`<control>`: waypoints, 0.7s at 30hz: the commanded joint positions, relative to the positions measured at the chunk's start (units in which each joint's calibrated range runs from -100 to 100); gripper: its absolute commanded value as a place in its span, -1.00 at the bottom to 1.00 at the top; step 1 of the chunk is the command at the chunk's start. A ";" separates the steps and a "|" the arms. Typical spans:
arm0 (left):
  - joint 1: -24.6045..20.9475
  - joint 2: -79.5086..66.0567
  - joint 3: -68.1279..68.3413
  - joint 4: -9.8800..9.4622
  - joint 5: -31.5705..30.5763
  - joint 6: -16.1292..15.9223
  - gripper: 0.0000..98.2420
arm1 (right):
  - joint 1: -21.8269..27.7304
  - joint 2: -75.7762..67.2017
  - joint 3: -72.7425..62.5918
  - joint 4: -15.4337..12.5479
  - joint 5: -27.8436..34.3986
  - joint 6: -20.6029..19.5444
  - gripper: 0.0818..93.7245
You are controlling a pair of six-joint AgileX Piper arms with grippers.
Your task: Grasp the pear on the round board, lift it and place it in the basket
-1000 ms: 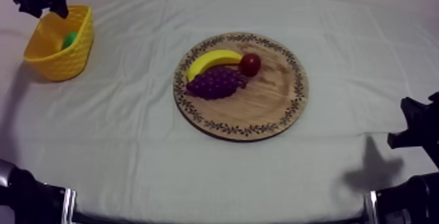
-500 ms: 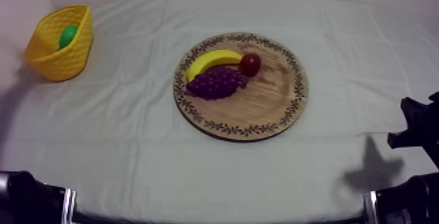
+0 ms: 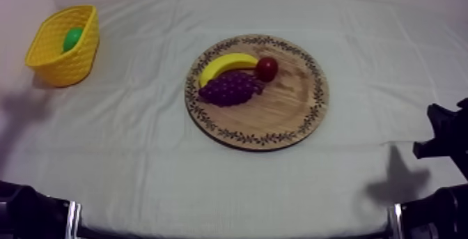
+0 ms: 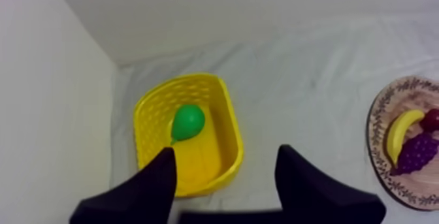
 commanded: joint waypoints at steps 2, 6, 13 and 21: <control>1.29 -8.46 5.39 -0.05 -2.71 1.02 -0.01 | 0.01 -0.01 -0.01 0.00 0.00 0.00 -0.99; 3.24 -18.33 12.74 -0.39 -7.20 2.95 -0.19 | 0.01 -0.01 -0.01 0.00 0.00 0.00 -0.99; 4.38 -33.75 26.74 -0.41 -14.33 6.03 -0.56 | 0.01 -0.01 -0.01 0.00 0.00 -0.03 -0.99; 3.40 -49.65 47.42 -0.72 -27.63 6.84 -0.95 | 0.01 -0.01 -0.01 0.00 0.00 -0.01 -0.99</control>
